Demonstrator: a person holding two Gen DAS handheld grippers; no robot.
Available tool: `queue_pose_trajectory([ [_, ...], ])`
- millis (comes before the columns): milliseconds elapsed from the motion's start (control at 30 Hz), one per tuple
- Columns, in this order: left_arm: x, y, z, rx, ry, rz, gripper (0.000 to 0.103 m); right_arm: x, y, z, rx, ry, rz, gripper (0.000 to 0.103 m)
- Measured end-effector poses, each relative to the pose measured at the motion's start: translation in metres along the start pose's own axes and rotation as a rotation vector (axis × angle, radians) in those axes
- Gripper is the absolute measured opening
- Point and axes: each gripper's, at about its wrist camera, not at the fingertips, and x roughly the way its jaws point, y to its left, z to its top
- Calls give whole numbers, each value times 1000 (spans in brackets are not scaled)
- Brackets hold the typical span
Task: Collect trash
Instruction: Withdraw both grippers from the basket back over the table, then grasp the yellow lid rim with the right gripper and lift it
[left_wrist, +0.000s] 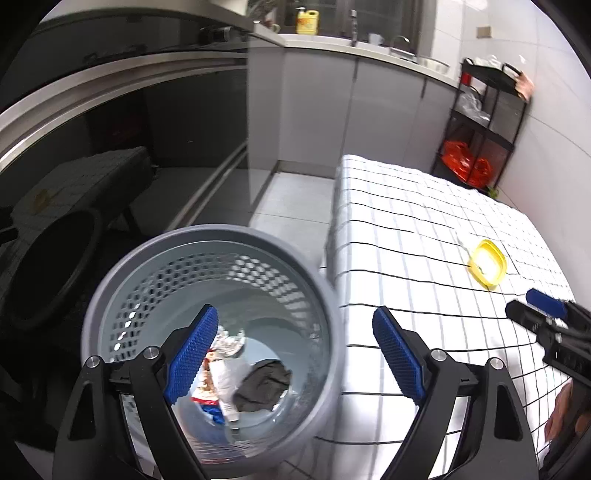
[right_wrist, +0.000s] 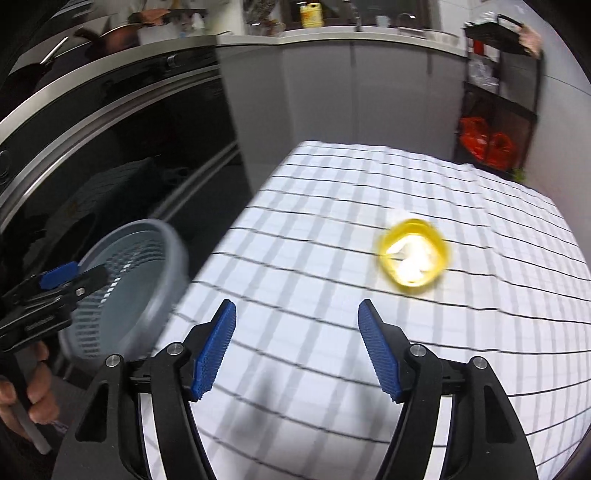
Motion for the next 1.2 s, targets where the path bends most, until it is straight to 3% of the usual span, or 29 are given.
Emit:
queue_pose_trajectory([
  [200, 13, -34, 1, 40, 19, -35, 84, 6, -51, 4, 80, -2, -33, 67],
  [533, 34, -83, 5, 94, 39, -79, 89, 42, -75, 14, 63, 42, -86, 72],
  [1200, 62, -99, 1, 98, 91, -84, 94, 92, -83, 30, 12, 91, -129, 79],
])
